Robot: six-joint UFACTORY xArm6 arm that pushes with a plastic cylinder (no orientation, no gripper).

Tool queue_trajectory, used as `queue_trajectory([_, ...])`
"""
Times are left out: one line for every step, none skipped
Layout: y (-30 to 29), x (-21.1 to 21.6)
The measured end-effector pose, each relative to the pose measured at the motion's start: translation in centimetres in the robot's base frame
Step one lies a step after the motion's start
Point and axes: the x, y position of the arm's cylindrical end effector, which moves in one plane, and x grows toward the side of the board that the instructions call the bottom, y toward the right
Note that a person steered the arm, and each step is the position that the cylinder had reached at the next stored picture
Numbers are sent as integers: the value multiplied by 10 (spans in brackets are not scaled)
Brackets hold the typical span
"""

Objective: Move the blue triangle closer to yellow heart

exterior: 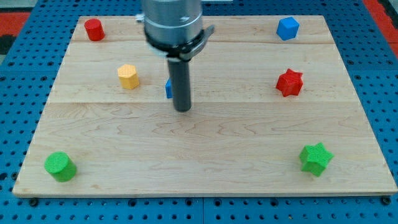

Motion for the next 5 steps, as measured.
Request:
queue_trajectory([1, -50])
queue_trajectory([3, -60])
queue_trajectory([5, -24])
queue_trajectory([-23, -30])
queue_trajectory([-24, -64])
